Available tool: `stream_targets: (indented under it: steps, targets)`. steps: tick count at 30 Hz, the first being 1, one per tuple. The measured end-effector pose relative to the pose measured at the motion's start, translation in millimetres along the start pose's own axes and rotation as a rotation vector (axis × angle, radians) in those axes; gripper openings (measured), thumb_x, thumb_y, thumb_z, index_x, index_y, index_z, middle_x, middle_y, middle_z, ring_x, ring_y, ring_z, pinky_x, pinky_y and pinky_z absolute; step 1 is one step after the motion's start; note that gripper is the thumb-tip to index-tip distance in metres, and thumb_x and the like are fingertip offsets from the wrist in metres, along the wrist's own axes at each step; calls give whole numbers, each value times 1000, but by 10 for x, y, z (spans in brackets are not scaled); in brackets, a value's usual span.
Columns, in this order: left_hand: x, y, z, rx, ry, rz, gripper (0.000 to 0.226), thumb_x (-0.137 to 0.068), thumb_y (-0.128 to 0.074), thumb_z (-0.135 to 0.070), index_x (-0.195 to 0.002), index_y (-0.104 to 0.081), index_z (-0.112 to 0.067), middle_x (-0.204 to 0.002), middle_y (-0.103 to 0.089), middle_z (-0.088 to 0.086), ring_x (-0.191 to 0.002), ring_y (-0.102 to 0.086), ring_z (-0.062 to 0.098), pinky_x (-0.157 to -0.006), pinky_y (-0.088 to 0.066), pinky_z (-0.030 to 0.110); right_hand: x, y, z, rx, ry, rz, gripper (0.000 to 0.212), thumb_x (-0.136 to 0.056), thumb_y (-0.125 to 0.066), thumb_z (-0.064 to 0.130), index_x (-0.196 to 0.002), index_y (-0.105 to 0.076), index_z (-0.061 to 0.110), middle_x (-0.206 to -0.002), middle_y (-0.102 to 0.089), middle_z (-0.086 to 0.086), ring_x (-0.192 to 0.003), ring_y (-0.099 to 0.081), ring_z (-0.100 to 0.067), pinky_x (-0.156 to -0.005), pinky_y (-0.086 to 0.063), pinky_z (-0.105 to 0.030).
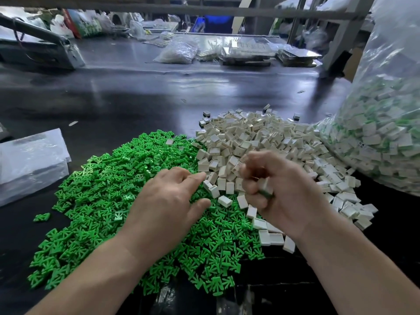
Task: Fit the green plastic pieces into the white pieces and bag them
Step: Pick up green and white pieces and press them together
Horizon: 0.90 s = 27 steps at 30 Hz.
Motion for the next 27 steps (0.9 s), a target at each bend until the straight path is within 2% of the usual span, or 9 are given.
stream_targets:
  steps: [2,4,7,9,13,16,19,24,27]
  targets:
    - [-31,-25,-62,-58,-38,10,58,-90,-45,-56,-141,-50,-29,-125,-60,-3,-114,-55,20,-96,-45,38,35,-1,18,586,104,-40,7,-90,-71,29,-83,-71,27,-66,-61,6,-49,-51,-11,-38,-44,-26]
    - [-49,-23,-112,-50,-75,-5,50,-89,-54,-49,-134,-59,-25,-112,-65,-1,-102,-58,23,-86,-49,41,61,-97,-9,1186,250,-51,18,-88,-70,46,-104,-67,38,-74,-65,10,-61,-60,-6,-54,-54,-31]
    - [-60,-7,-120,7,-80,-46,40,-89,-63,-38,-127,-64,-25,-105,-64,-5,-98,-57,20,-86,-48,39,55,-268,-115,1664,324,-45,41,-90,-61,54,-127,-54,39,-103,-68,10,-92,-65,-17,-68,-47,-32]
    - [-58,-3,-109,35,-73,-62,39,-88,-65,-35,-126,-63,-25,-106,-65,-7,-100,-56,19,-90,-46,38,49,-320,-101,1729,350,-54,40,-93,-57,53,-130,-53,37,-109,-66,9,-97,-64,-22,-67,-43,-33]
    - [-34,19,-18,-29,-20,-87,43,-86,-67,-38,-125,-64,-20,-110,-65,-4,-104,-57,20,-93,-47,39,50,-361,-76,1822,340,-47,24,-99,-50,43,-120,-60,36,-98,-61,7,-86,-62,-24,-61,-38,-33]
    - [-37,25,31,-33,-2,-85,29,-87,-64,-40,-109,-71,-22,-105,-65,-5,-99,-56,19,-87,-46,40,14,-356,-119,1860,297,-15,17,-99,-53,28,-112,-61,34,-84,-48,10,-75,-53,-21,-59,-40,-33]
    - [-49,20,4,-23,-18,-86,17,-88,-63,-40,-95,-72,-27,-98,-63,-10,-94,-53,16,-83,-43,37,14,-365,-143,1864,274,12,14,-98,-54,24,-110,-58,31,-83,-40,9,-75,-50,-21,-59,-40,-33]
    - [-56,53,31,43,-20,-144,15,-92,-61,-33,-90,-72,-22,-92,-63,-8,-90,-55,18,-81,-44,38,55,-382,-127,1900,375,32,14,-101,-50,19,-108,-60,24,-85,-40,7,-69,-45,-20,-59,-38,-32]
    - [-25,199,93,323,31,-264,12,-94,-60,-31,-92,-70,-25,-82,-63,-13,-81,-58,6,-74,-48,24,77,-343,-49,1748,448,4,17,-106,-42,28,-108,-58,23,-92,-57,8,-76,-55,-17,-65,-43,-32]
Point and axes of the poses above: each hand's wrist, its own x-axis away from the middle knuckle, its own y-axis out of the back of the hand, z = x × y, the point moved 8 cm from there along -x, towards the middle knuckle
